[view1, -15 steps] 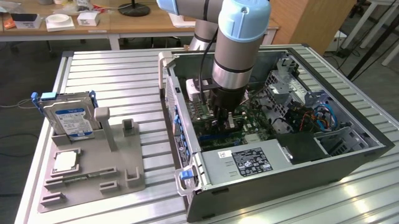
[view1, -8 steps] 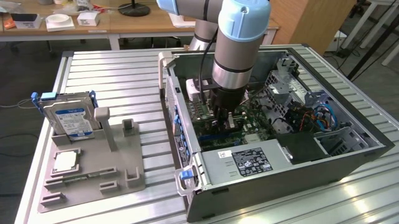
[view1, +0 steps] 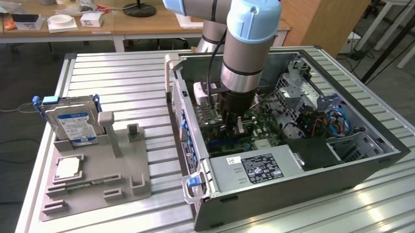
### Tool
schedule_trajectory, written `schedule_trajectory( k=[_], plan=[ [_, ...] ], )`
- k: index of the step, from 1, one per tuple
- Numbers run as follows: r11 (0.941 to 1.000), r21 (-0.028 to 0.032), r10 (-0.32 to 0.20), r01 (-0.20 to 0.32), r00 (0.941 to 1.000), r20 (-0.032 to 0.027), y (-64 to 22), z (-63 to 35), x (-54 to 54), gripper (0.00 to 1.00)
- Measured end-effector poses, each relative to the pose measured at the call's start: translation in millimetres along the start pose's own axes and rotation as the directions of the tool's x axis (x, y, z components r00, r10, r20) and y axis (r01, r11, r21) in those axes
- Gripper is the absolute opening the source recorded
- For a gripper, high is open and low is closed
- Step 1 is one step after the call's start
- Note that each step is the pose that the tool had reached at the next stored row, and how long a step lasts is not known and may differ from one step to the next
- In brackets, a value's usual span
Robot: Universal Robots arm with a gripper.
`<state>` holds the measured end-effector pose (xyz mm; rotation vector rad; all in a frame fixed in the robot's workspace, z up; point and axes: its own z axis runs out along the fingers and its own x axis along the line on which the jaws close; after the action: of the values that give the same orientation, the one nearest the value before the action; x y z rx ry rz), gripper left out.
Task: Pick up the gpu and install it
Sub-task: 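Insert the gpu into the slot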
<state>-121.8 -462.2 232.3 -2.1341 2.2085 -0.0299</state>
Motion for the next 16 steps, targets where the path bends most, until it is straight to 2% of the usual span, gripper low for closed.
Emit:
schedule_trajectory(
  k=[16],
  plan=[
    [1.0, 0.0001, 0.0, 0.0, 1.0, -0.0008, 1.8, 0.7, -0.5, 0.28]
  ],
)
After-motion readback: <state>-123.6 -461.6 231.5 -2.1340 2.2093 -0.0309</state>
